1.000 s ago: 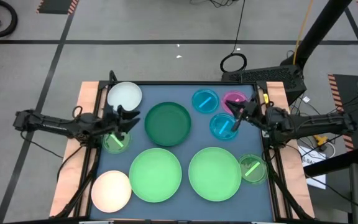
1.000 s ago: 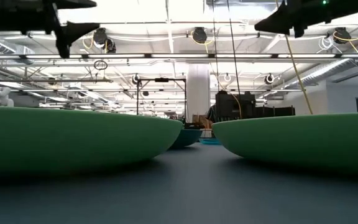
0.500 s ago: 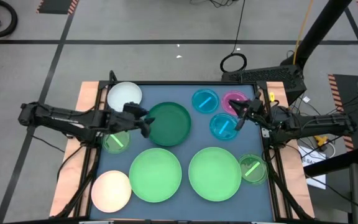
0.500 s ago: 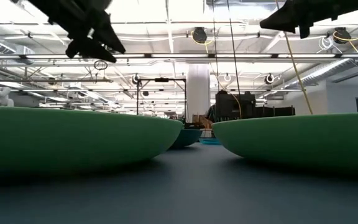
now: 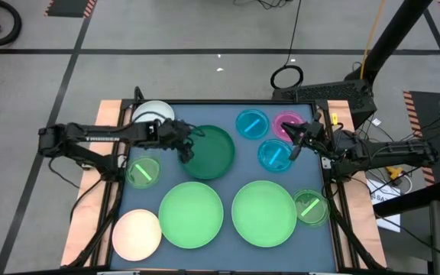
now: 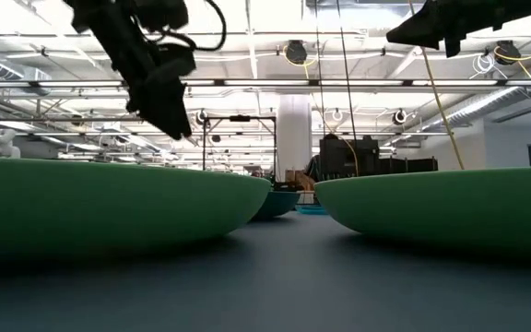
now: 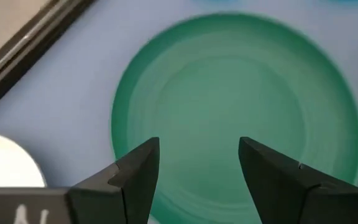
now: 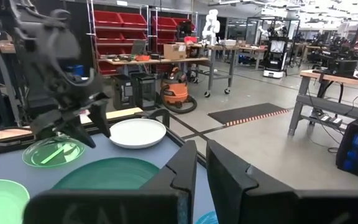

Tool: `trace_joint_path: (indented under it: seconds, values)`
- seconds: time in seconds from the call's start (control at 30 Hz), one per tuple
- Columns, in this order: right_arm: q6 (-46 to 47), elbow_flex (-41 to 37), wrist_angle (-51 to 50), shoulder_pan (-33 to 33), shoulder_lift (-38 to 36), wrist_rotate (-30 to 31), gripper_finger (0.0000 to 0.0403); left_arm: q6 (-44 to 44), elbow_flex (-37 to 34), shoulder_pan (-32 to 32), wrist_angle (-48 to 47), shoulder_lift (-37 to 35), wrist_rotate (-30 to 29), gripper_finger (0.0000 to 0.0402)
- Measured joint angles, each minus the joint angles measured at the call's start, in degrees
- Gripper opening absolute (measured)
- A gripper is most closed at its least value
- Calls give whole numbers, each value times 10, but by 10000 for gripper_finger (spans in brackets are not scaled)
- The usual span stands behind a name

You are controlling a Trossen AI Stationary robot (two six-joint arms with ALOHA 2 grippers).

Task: Stack plastic plates
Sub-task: Stack the left green plate on top of the dark green plate

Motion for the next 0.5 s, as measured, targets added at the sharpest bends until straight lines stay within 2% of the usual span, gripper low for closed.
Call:
trace_joint_path:
  seconds: [0.1,0.23,0.5]
  values:
    - [-5,0,-5,0,0,0,32,72,0,36,4,10,27,225]
    - [-17,0,-5,0,0,0,32,142,0,79,13,25,32,225]
    - [-23,0,-15,0,0,1,32,172,0,136,49,55,89,225]
